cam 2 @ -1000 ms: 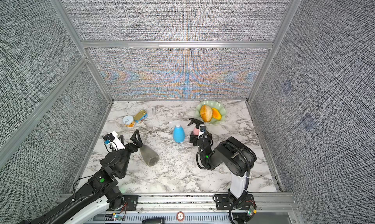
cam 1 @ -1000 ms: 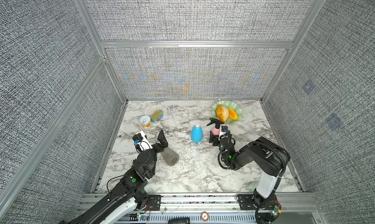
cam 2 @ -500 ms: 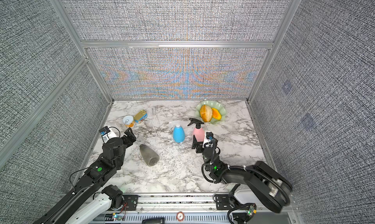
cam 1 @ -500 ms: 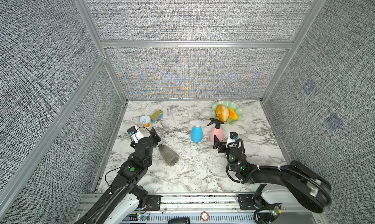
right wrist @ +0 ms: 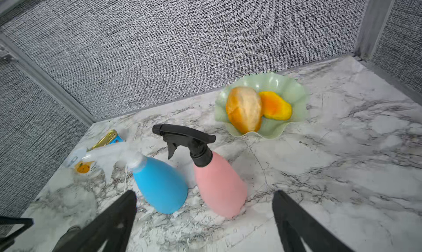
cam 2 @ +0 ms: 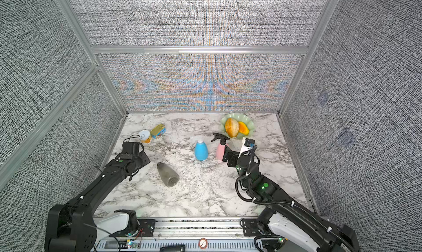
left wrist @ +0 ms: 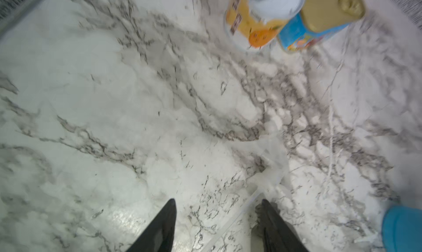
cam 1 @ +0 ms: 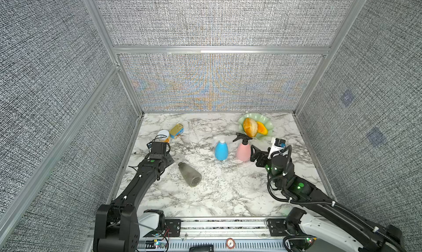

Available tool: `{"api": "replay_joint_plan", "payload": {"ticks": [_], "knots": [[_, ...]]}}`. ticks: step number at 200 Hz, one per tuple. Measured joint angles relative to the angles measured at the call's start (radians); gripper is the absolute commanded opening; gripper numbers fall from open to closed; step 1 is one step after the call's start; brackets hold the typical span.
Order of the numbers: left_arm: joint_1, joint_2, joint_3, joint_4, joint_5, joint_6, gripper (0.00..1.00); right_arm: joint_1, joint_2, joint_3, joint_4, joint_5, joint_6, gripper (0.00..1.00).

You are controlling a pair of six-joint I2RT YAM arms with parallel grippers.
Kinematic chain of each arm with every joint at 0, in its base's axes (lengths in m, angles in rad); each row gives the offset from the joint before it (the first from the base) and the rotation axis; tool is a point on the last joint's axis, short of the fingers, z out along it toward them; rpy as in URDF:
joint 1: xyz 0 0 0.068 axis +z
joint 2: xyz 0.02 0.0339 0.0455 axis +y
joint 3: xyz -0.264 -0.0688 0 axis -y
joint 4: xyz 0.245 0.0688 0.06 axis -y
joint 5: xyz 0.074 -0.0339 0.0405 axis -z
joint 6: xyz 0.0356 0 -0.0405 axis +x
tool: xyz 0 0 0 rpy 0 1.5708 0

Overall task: Attach spray nozzles to spray bottles
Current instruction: Pick up the spray nozzle from the center of the board.

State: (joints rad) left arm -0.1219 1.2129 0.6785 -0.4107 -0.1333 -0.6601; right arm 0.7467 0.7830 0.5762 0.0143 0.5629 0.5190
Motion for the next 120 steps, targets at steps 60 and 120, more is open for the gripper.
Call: {"api": "replay_joint_plan", "payload": {"ticks": [60,120], "knots": [[0.006,0.220,0.031,-0.021,0.144,0.069,0.61,-0.002,-0.092,-0.002,-0.071,-0.037,-0.023,0.95],[0.006,0.215,-0.008,-0.014,0.200,0.104,0.41,-0.003,-0.122,-0.011,-0.084,-0.044,-0.023,0.95]]}}
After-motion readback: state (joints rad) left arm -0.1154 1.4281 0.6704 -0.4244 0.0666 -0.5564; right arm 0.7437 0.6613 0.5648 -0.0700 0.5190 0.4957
